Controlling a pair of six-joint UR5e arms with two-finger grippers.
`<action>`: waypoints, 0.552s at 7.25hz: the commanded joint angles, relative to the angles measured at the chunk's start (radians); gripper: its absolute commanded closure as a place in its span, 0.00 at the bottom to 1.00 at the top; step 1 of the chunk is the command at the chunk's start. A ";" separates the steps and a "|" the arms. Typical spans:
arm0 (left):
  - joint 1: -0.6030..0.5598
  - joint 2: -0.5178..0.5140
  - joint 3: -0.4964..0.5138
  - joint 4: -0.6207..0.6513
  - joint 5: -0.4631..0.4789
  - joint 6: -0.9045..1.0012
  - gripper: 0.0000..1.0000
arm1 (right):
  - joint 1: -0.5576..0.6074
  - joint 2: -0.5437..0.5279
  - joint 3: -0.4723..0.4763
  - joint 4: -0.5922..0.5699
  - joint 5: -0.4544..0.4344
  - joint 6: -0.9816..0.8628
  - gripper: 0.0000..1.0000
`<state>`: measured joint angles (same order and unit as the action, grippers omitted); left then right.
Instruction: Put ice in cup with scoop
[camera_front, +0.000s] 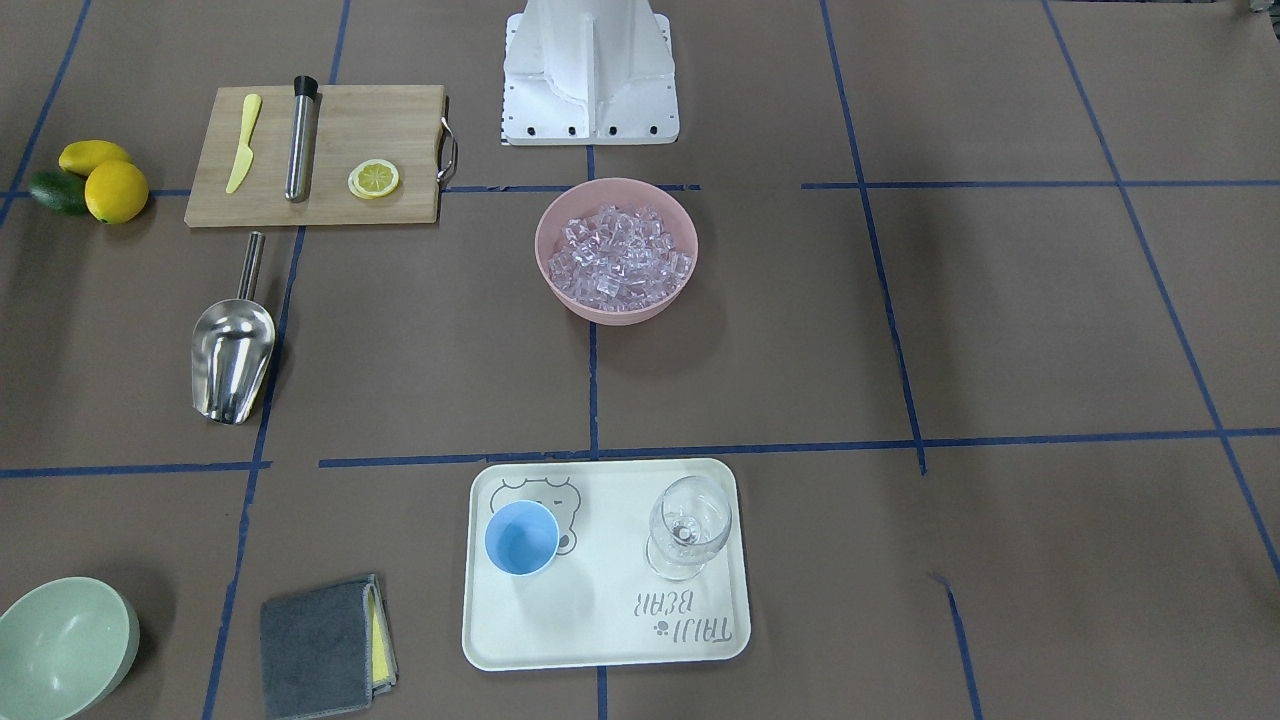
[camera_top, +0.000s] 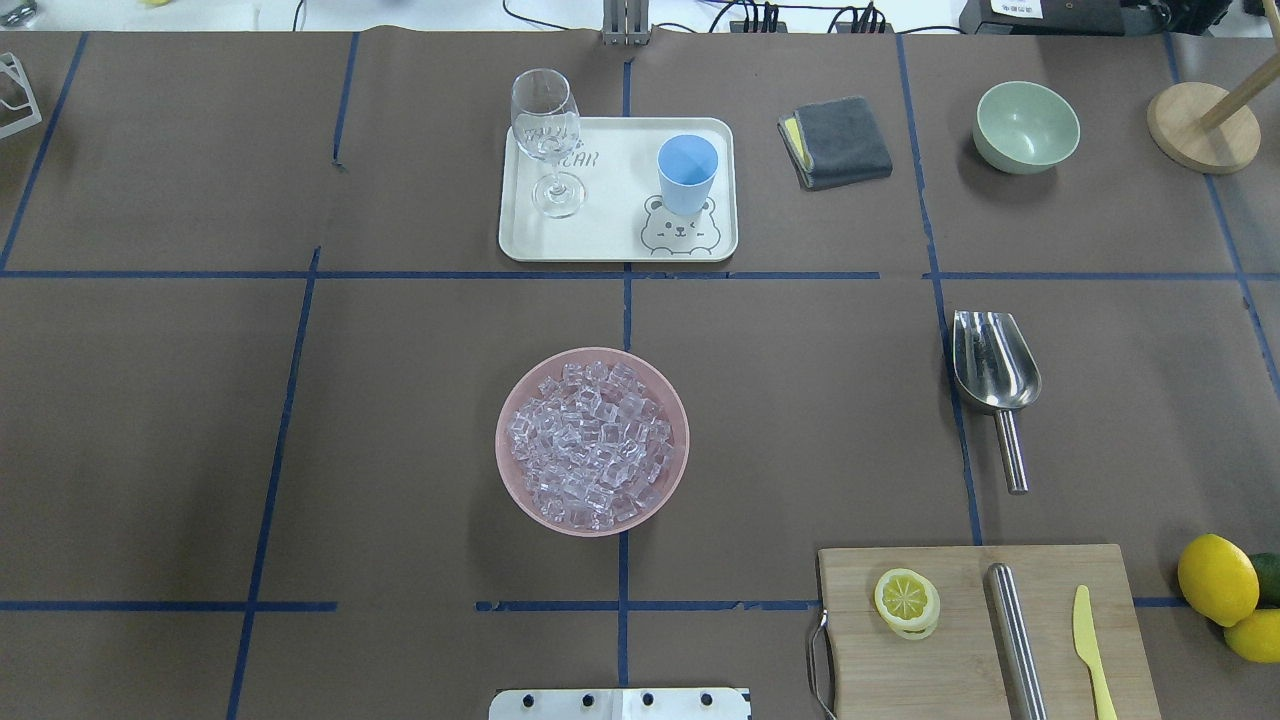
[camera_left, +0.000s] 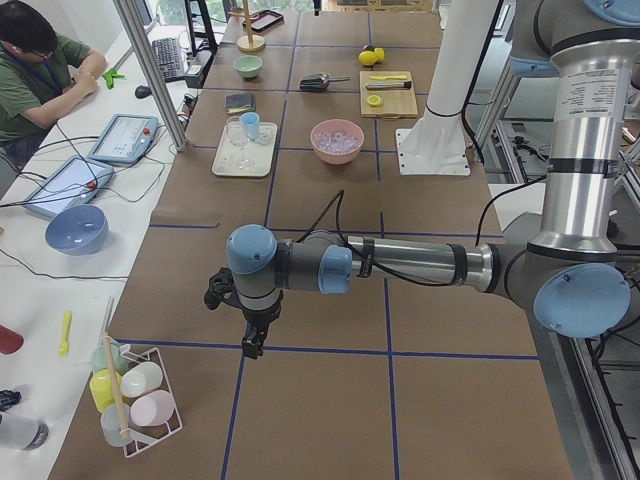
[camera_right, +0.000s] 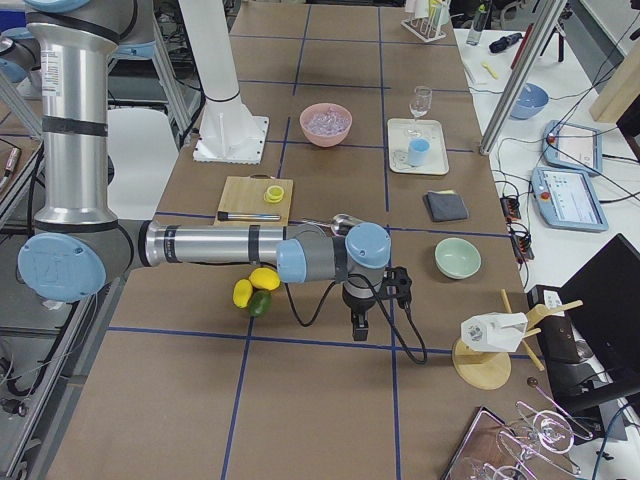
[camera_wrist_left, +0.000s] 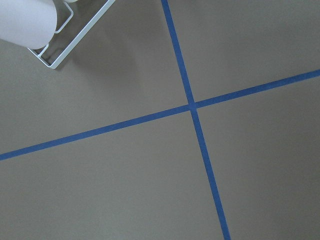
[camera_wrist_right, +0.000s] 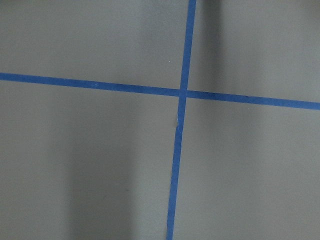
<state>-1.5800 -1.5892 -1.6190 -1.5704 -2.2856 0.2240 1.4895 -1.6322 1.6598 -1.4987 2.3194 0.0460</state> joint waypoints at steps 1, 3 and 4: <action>0.003 -0.003 -0.001 -0.003 0.000 0.002 0.00 | 0.000 0.000 0.000 0.000 0.000 0.000 0.00; 0.003 -0.003 -0.031 -0.003 0.000 0.000 0.00 | 0.000 0.000 -0.003 0.000 -0.003 0.000 0.00; 0.003 -0.006 -0.036 -0.006 0.000 0.000 0.00 | 0.000 0.000 -0.002 0.000 -0.003 0.000 0.00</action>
<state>-1.5771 -1.5931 -1.6414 -1.5745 -2.2856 0.2241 1.4895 -1.6321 1.6579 -1.4987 2.3170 0.0460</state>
